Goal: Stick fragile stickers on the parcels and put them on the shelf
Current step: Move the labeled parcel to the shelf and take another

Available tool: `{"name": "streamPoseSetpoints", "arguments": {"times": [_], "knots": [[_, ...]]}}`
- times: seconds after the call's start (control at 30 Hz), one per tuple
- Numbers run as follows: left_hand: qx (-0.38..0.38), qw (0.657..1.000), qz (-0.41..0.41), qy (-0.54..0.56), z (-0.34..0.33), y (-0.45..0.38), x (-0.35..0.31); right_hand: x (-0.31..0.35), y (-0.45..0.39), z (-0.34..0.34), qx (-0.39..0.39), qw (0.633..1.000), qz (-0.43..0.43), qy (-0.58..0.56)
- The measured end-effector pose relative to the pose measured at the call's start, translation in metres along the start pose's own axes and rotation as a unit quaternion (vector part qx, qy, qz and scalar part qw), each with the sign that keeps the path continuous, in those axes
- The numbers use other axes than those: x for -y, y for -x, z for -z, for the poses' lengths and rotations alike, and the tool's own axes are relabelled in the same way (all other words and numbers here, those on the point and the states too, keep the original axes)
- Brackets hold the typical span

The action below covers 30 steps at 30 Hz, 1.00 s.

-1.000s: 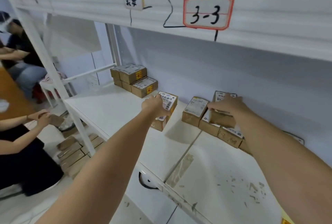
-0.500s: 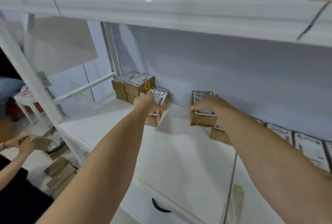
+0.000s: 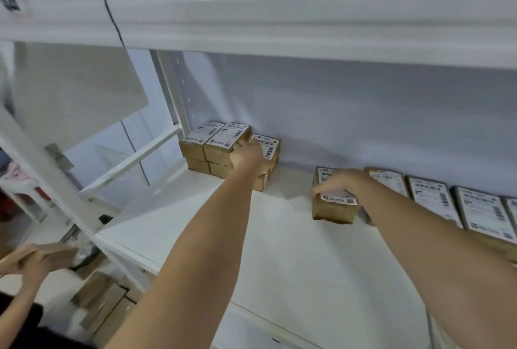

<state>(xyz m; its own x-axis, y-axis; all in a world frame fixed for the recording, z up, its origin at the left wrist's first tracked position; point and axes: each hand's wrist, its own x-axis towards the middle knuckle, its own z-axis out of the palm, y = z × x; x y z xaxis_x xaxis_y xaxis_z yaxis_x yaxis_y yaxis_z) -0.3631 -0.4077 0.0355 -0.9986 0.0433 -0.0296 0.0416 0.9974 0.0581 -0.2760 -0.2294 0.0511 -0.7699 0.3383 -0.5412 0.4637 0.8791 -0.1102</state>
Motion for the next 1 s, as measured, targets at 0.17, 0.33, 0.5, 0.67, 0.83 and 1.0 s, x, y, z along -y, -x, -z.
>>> {"name": "streamPoseSetpoints", "arguments": {"times": [0.17,0.33,0.5,0.67,0.83,1.0], "knots": [[-0.025,0.999,0.000,-0.039,-0.012,-0.004,-0.003,-0.001,0.000,0.003,-0.001,1.000,-0.009,0.023],[-0.030,0.999,0.008,-0.034,-0.018,-0.015,-0.004,-0.005,-0.005,0.008,0.008,1.000,-0.022,0.011],[-0.028,0.999,-0.011,-0.035,-0.023,-0.020,-0.003,-0.007,-0.013,0.011,0.022,0.999,-0.032,-0.001],[-0.239,0.961,-0.107,0.092,-0.040,-0.009,0.011,-0.009,-0.020,0.014,0.011,0.999,-0.028,-0.015],[-0.333,0.908,-0.247,0.052,-0.088,0.037,0.032,-0.007,-0.027,0.010,0.016,0.999,-0.022,-0.029],[-0.259,0.944,-0.203,0.004,-0.113,0.044,0.044,-0.001,-0.029,0.005,0.019,0.999,-0.013,-0.035]]}}
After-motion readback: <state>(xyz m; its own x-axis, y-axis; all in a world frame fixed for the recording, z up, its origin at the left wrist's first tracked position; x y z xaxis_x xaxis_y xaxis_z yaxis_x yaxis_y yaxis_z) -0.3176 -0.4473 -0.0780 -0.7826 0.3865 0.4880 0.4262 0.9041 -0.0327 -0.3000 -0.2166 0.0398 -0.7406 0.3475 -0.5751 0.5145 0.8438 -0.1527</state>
